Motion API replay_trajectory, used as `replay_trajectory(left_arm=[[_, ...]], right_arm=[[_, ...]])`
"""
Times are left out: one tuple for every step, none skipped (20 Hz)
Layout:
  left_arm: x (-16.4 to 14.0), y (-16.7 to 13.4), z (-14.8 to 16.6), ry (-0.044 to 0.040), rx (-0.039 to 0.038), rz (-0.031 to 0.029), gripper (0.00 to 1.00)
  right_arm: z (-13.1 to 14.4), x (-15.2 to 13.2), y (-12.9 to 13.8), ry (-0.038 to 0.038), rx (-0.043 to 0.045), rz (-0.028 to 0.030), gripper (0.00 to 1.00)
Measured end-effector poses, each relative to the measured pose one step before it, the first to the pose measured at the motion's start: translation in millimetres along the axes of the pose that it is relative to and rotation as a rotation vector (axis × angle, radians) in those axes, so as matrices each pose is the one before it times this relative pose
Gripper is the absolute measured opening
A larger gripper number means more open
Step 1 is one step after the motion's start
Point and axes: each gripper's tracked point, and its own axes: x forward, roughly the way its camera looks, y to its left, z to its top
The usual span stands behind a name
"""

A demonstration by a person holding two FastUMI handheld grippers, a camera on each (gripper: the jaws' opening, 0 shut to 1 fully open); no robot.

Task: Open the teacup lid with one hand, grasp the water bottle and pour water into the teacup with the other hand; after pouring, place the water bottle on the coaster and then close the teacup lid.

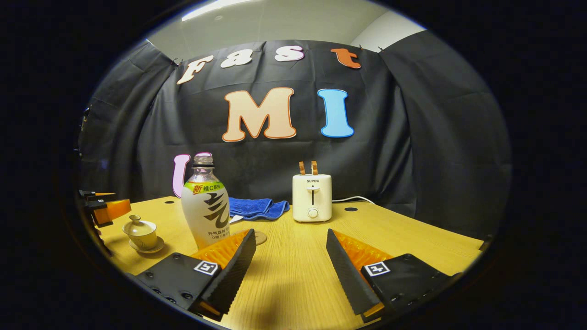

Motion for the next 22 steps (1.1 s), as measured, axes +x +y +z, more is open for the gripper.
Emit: replay_trajectory(left_arm=[[0.41, -10.57, 2.24, 0.00379, 0.0059, -0.03042, 0.94], [0.05, -8.25, -0.16, 0.0109, 0.00207, -0.02883, 0.94], [1.63, -6.21, -1.03, 0.01287, 0.00196, -0.02297, 0.94], [0.77, -5.47, -2.08, 0.0094, -0.0004, -0.01831, 0.94], [1.39, -4.12, -2.21, 0.01593, -0.00202, -0.01556, 0.94], [2.08, -4.35, -4.57, 0.01927, -0.00182, -0.01291, 0.96], [2.03, -1.84, -4.54, 0.02353, 0.00157, -0.00487, 0.94], [1.69, -2.19, -4.87, 0.02462, 0.00327, -0.00519, 0.92], [1.9, -1.55, -3.12, 0.01867, 0.00319, -0.00506, 0.9], [1.5, -2.53, -4.23, 0.01908, 0.00119, -0.00545, 0.86], [1.6, -2.13, -3.27, 0.01627, 0.00185, -0.00598, 0.84], [1.62, -1.45, -3.27, 0.01442, 0.00058, -0.00379, 0.81], [0.95, -1.21, -1.61, 0.01021, 0.00316, -0.00279, 0.79], [0.32, -1.29, -1.55, 0.00514, 0.00629, 0.00059, 0.74], [0.59, 0.27, 0.16, 0.00282, 0.00863, 0.00304, 0.7], [0.57, -0.33, -1.01, 0.00351, 0.00886, 0.00273, 0.62], [0.87, -0.77, -0.54, 0.00367, 0.0067, -0.00089, 0.6], [0.69, -1.62, -1.71, 0.00498, 0.00214, -0.00242, 0.49], [0.65, 0.21, -0.32, 0.0041, 0.00614, 0.00391, 0.46], [0.63, -0.65, -0.33, 0.00019, 0.00528, -0.00293, 0.42], [0.55, -0.19, 0.66, -0.0008, 0.00178, 0.00088, 0.42], [0.67, -0.71, -0.66, 0.00178, 0.00195, -0.00075, 0.37]], right_arm=[[0.11, 0.27, -0.07, 0.00012, 0.0002, 0.00196, 0.98], [-0.48, -0.43, 1.24, -0.00006, -0.00012, 0.00401, 1.0], [-0.35, 0.24, 0.46, 0.00017, 0.00029, 0.00305, 0.96], [0.69, 0.64, 0.73, 0.00013, 0.0001, 0.00288, 0.96], [-0.56, -0.35, 0.56, 0.00009, 0.00024, 0.00333, 0.98], [0.53, 0.07, 0.87, 0.0002, 0.0, 0.00354, 1.0], [-0.72, -0.52, 0.56, 0.00018, 0.00015, 0.00386, 1.0], [0.58, 0.0, 0.38, 0.00014, 0.00036, 0.00438, 0.98], [-0.49, -0.14, 0.88, -0.00008, 0.00016, 0.00357, 0.98], [0.4, 0.1, 0.55, 0.00009, 0.00029, 0.00226, 0.98], [-0.56, 0.16, 0.07, -0.00005, 0.00011, 0.00172, 0.96], [-0.07, -0.5, 0.3, -0.00006, 0.00013, 0.00165, 0.98], [0.32, 0.25, 0.42, 0.0001, 0.00006, 0.00216, 1.0], [0.26, -0.18, 0.43, -0.00018, 0.00007, 0.00179, 0.98], [-0.77, 0.67, 0.36, 0.00022, 0.00001, 0.00188, 0.98], [0.23, -0.2, 0.04, 0.00003, 0.00015, 0.00215, 1.0], [-0.01, 0.16, 0.49, 0.00024, -0.00008, 0.00112, 0.98], [0.21, -0.48, -0.2, -0.0002, 0.00011, 0.00059, 0.98], [-0.23, 0.23, 0.63, 0.00008, 0.0, 0.00109, 0.98], [0.61, 0.41, 0.11, 0.00005, -0.00012, 0.0008, 0.98], [-0.49, -0.63, 0.0, 0.00006, 0.00011, 0.00008, 1.0], [0.25, 0.06, -0.06, -0.00013, 0.00004, -0.00007, 0.98]])
